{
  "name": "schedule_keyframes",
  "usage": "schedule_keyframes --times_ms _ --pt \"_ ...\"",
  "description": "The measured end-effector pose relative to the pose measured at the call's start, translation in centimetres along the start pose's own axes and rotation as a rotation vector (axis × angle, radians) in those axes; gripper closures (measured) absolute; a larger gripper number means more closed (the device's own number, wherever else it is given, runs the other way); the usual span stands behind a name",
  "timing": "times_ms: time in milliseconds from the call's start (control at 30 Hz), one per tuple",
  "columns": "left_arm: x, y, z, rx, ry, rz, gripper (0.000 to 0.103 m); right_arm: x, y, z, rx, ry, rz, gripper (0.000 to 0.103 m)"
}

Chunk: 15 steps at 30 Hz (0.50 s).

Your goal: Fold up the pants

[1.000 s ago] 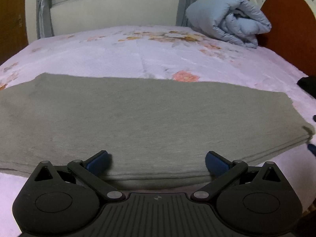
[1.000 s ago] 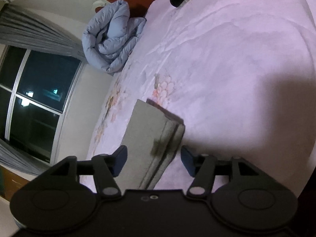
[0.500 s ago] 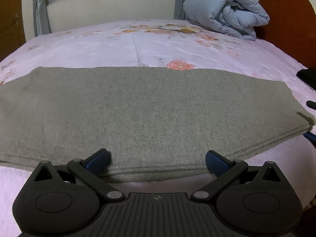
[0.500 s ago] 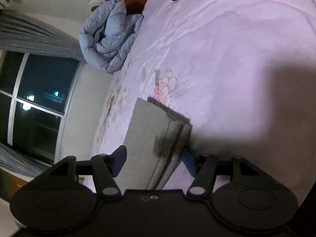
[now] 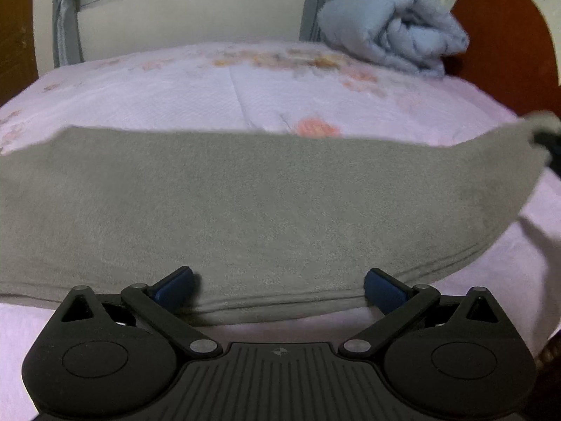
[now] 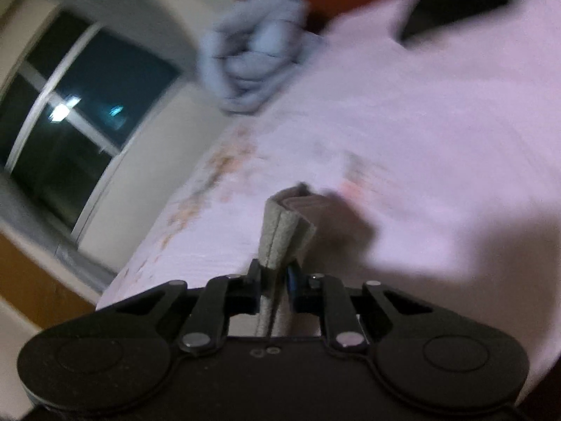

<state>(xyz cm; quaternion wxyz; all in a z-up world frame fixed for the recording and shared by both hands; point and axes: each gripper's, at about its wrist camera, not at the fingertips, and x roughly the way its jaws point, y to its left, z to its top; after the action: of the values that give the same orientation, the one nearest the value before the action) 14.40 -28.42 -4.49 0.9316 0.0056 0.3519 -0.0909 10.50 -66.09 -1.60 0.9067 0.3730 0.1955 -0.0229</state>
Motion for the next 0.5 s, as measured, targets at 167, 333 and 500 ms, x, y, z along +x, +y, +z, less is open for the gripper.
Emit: schedule_keyframes --times_ms 167,333,500 --pt "-5.8 13.1 0.3 -0.09 -0.098 0.143 0.0 0.7 12.0 -2.4 -0.302 0.015 0.126 0.097" --pt "-9.5 30.1 -0.6 -0.31 -0.117 0.349 0.0 5.2 22.1 -12.4 -0.526 0.126 0.205 0.097" --pt "-11.8 40.3 -3.8 -0.563 -0.137 0.384 0.0 11.2 27.4 -28.6 -0.869 0.415 0.234 0.092"
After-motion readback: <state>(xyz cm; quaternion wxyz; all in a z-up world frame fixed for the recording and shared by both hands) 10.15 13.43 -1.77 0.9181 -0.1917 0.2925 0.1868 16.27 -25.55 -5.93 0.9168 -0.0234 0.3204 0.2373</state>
